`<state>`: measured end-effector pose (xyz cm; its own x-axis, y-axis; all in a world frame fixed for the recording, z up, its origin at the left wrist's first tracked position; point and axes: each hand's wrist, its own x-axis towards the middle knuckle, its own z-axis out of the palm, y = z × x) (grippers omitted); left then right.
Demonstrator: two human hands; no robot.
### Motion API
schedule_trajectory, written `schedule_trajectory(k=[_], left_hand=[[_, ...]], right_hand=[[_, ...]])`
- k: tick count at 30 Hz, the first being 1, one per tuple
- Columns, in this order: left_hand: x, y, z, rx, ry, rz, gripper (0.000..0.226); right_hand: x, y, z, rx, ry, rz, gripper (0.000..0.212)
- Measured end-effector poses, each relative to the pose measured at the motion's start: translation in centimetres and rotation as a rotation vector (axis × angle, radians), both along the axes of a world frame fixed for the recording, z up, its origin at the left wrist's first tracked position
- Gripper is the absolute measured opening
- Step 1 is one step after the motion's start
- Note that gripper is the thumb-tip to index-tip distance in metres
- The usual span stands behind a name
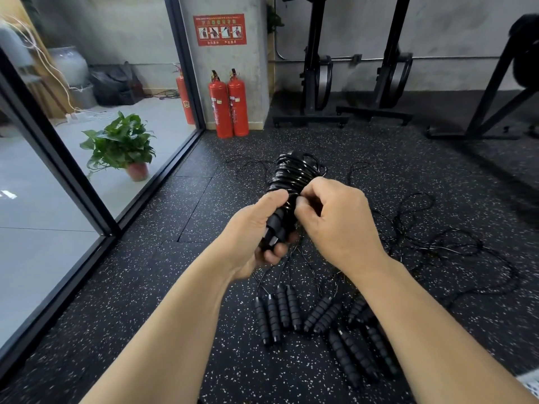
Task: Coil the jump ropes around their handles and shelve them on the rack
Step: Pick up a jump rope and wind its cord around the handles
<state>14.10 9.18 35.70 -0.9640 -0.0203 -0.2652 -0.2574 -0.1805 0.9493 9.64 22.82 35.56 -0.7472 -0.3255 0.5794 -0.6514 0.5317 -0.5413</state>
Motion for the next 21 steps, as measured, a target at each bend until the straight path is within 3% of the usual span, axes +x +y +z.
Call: schedule_trajectory(k=[6,11,15,18,21], left_hand=[[-0.5,0.4,-0.2,-0.094,0.038,-0.023,0.037],[-0.9,0.2,-1.0,-0.298,0.112,0.144,0.031],[-1.1,0.0,-1.3,-0.412,0.125,0.216,0.029],[-1.1,0.0,-1.6,-0.631,0.126,0.251,0.042],[-0.9,0.4,-2.1,-0.997,0.107,0.232,0.062]], right_hand=[[-0.2,0.0,-0.7,-0.078,-0.016,-0.056,0.020],[-0.8,-0.3,-0.8,-0.073,-0.142,-0.128,0.033],[-1.1,-1.0,-0.9,-0.087,-0.372,-0.088,0.025],[-1.3,-1.3,-0.6,-0.386,-0.640,-0.031,0.009],[-1.5,-1.1,0.1,-0.614,-0.939,0.051,0.019]])
